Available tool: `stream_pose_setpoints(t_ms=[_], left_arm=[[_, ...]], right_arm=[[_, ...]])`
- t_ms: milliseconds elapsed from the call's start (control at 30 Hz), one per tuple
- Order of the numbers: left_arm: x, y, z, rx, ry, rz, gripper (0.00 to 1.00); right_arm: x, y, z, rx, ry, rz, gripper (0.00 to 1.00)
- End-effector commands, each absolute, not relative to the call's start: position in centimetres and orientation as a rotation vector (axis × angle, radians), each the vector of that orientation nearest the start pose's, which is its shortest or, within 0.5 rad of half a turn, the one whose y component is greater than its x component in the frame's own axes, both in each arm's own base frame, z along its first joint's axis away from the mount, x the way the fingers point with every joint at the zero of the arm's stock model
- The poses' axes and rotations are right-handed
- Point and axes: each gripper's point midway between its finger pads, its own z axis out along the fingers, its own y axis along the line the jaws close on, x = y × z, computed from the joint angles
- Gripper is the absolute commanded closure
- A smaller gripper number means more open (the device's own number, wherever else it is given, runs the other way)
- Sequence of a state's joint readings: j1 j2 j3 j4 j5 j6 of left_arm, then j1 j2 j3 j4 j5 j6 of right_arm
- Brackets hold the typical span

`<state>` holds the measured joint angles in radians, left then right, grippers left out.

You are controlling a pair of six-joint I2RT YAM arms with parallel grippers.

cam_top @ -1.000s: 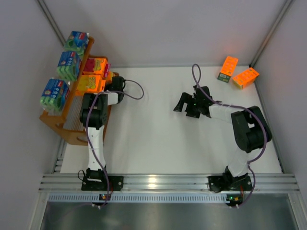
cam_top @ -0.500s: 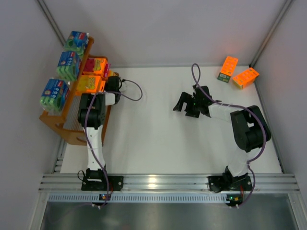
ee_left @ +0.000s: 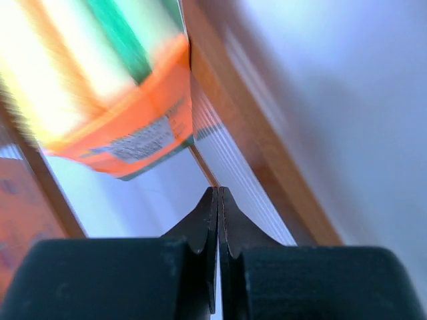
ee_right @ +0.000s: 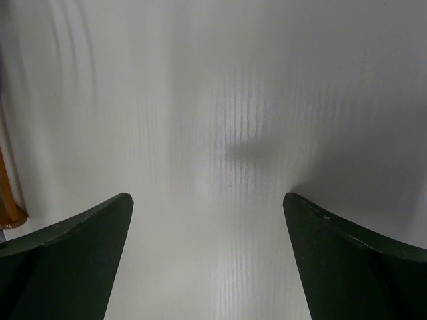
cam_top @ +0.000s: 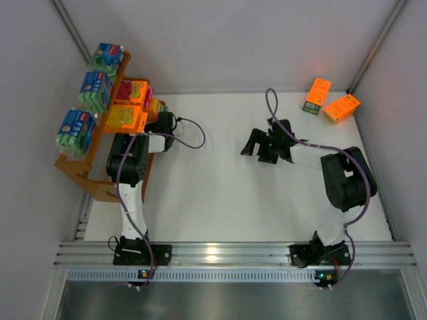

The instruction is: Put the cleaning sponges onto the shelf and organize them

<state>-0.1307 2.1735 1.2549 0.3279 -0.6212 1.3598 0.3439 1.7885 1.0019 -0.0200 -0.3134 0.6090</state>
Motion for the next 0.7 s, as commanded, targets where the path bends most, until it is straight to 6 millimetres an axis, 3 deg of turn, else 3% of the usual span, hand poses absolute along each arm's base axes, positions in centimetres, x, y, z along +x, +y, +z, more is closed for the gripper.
stream_pose_setpoints(t_ms=[0, 100, 133, 200, 233, 267, 333, 367, 400, 467, 500, 567, 600, 633, 667], left_arm=[[52.9, 3.3, 9.0, 1.229, 1.949, 1.289, 1.00], [51.8, -0.5, 9.5, 1.179, 1.972, 1.157, 1.00], [51.6, -3.0, 9.5, 1.120, 1.972, 1.065, 1.00], [51.1, -5.8, 11.3, 1.048, 1.948, 0.962, 1.00], [50.9, -8.6, 12.2, 0.960, 1.931, 0.864, 1.00], [50.9, -9.9, 14.0, 0.884, 1.906, 0.808, 0.99], [50.5, -13.2, 15.6, 0.714, 1.924, 0.641, 0.89], [51.0, -14.4, 18.3, 0.619, 1.896, 0.567, 0.81], [50.8, -15.3, 18.9, 0.569, 1.912, 0.508, 0.69], [50.0, -17.5, 20.5, 0.459, 1.924, 0.315, 0.61], [49.6, -18.2, 20.9, 0.444, 1.923, 0.252, 0.55], [48.0, -19.7, 22.2, 0.354, 1.920, 0.087, 0.45], [47.1, -21.1, 22.2, 0.360, 1.925, -0.020, 0.43], [46.5, -21.7, 22.4, 0.285, 1.937, -0.114, 0.32], [45.7, -21.9, 22.9, 0.256, 1.936, -0.165, 0.28]], right_arm=[[36.2, 20.8, 4.0, 0.159, 2.533, 0.767, 0.01], [36.0, 20.8, 4.5, 0.145, 2.514, 0.775, 0.01], [35.8, 20.8, 4.5, 0.142, 2.512, 0.776, 0.01], [35.7, 20.6, 5.4, 0.126, 2.488, 0.773, 0.00], [35.8, 20.3, 5.6, 0.122, 2.477, 0.754, 0.00], [35.9, 20.0, 6.0, 0.116, 2.463, 0.746, 0.01], [36.7, 18.9, 7.6, 0.130, 2.413, 0.707, 0.01], [37.1, 18.4, 8.3, 0.121, 2.389, 0.690, 0.01], [38.0, 17.8, 10.2, 0.128, 2.332, 0.668, 0.01], [39.3, 15.7, 12.2, 0.178, 2.273, 0.617, 0.01], [40.4, 14.3, 14.5, 0.217, 2.200, 0.565, 0.01], [41.9, 11.0, 16.8, 0.278, 2.110, 0.439, 0.01], [42.8, 8.6, 19.0, 0.335, 2.027, 0.315, 0.01], [43.2, 7.5, 20.1, 0.330, 1.994, 0.246, 0.00], [43.8, 6.7, 21.0, 0.333, 1.966, 0.198, 0.01]])
